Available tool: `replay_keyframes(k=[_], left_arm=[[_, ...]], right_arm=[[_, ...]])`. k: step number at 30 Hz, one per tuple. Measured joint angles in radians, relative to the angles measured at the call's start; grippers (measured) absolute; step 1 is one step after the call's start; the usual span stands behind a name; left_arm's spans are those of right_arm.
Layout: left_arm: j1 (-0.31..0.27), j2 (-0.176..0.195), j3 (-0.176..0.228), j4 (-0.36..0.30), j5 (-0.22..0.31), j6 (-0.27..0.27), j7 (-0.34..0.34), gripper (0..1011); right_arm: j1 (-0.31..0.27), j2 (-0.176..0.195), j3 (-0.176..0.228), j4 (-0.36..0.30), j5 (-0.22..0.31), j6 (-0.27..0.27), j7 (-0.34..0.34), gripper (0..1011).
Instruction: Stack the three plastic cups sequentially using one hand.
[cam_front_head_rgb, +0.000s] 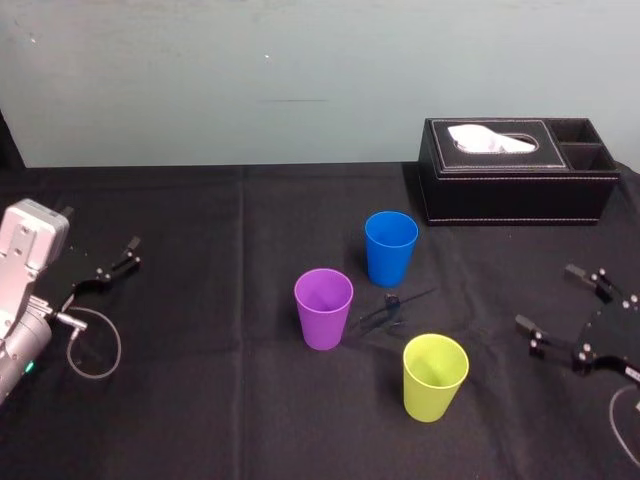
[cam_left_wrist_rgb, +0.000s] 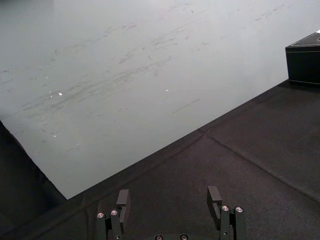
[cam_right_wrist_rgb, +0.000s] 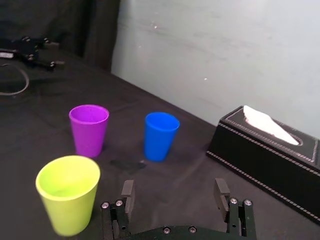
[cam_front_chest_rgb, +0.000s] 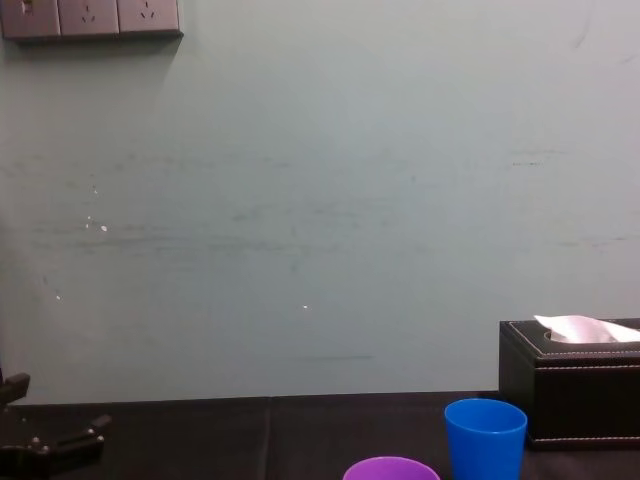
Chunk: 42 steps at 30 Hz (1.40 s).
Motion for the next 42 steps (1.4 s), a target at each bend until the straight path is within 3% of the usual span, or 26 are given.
replay_keyframes(k=[10, 19, 42], left_arm=[[0.0, 0.0, 0.0, 0.0, 0.0, 0.0, 0.0, 1010], [0.0, 0.0, 0.0, 0.0, 0.0, 0.0, 0.0, 1010], [0.0, 0.0, 0.0, 0.0, 0.0, 0.0, 0.0, 1010]], right_arm=[[-0.036, 0.018, 0.002, 0.024, -0.002, -0.058, 0.118, 1004], [-0.045, 0.013, -0.016, 0.038, -0.012, -0.064, 0.19, 1004], [-0.014, -0.074, -0.06, 0.049, -0.007, 0.031, 0.282, 1004]])
